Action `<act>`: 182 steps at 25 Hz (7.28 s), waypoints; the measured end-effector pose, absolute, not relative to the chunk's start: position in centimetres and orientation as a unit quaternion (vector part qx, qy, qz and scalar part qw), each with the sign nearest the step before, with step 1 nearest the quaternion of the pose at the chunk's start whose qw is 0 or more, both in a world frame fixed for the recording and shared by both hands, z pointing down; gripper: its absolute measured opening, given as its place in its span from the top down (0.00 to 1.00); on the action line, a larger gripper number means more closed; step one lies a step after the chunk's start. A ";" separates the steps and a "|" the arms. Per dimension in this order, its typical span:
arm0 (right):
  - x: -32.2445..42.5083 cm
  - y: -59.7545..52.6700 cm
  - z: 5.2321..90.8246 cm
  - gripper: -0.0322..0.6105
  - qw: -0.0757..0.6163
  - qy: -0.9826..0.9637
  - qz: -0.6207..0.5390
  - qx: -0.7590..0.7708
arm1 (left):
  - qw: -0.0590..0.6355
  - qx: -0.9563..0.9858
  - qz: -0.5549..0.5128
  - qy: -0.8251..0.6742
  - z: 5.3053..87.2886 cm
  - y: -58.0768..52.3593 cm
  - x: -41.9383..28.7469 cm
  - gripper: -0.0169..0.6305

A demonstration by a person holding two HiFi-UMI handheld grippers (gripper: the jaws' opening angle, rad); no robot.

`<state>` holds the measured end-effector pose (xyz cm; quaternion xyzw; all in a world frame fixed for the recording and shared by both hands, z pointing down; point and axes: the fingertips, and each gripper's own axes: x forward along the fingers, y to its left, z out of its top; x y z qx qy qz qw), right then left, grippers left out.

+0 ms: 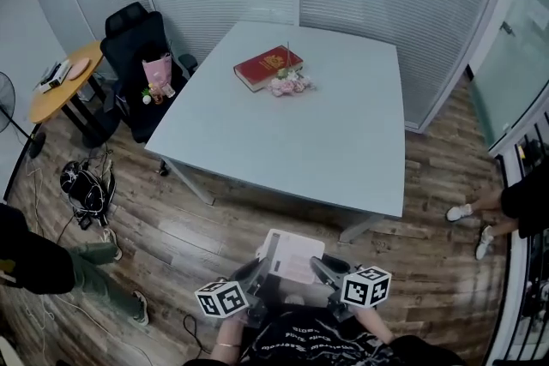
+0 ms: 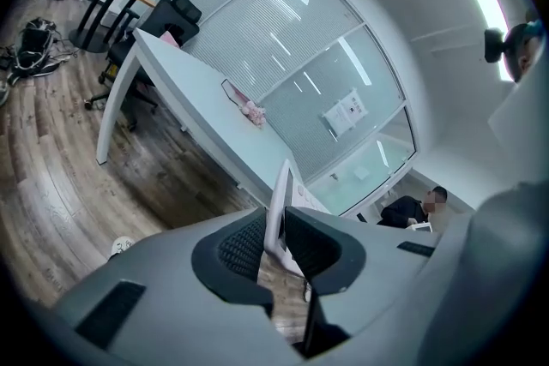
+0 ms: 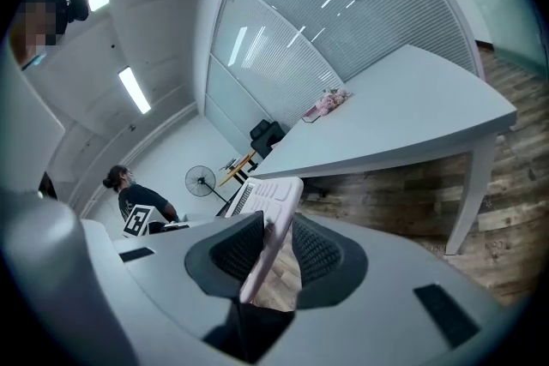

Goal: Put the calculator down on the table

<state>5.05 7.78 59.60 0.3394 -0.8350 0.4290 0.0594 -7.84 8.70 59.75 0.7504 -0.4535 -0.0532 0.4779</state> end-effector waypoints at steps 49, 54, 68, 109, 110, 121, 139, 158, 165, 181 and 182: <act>8.5 -24.3 56.3 0.77 0.014 -0.748 0.369 0.552 | 0.445 0.844 0.051 -0.295 56.9 -28.9 -3.7 0.84; 11.2 -26.9 56.6 0.76 0.034 -0.745 0.362 0.558 | 0.442 0.845 0.059 -0.296 57.3 -31.6 -1.1 0.84; 18.9 -36.4 58.4 0.76 0.040 -0.727 0.390 0.564 | 0.430 0.851 0.104 -0.283 58.3 -40.6 6.8 0.84; 25.9 -44.5 67.7 0.60 0.132 -0.662 0.455 0.580 | 0.391 0.833 0.217 -0.325 65.5 -47.9 14.2 0.67; 25.7 -44.4 67.5 0.52 0.133 -0.668 0.449 0.579 | 0.387 0.836 0.222 -0.319 65.5 -47.6 14.2 0.54; 23.0 -41.0 61.4 0.47 0.138 -0.737 0.306 0.587 | 0.295 0.893 0.206 -0.270 61.2 -43.4 13.5 0.43; 15.1 -28.4 53.7 0.47 0.144 -0.781 0.175 0.582 | 0.191 0.933 0.157 -0.262 54.3 -31.7 3.6 0.43; 8.9 -20.1 54.7 0.51 0.183 -0.788 0.141 0.572 | 0.145 0.927 0.155 -0.308 54.0 -23.6 -2.5 0.43; 9.5 -19.9 53.7 0.86 0.163 -0.782 0.129 0.588 | 0.144 0.931 0.126 -0.310 53.1 -22.9 -1.8 0.81; 8.5 -20.4 53.7 0.94 0.178 -0.796 0.118 0.566 | 0.166 0.933 0.127 -0.293 53.6 -22.6 -1.4 0.94; 8.5 -20.4 53.8 0.94 0.182 -0.797 0.114 0.565 | 0.166 0.933 0.127 -0.294 53.5 -22.6 -1.4 0.94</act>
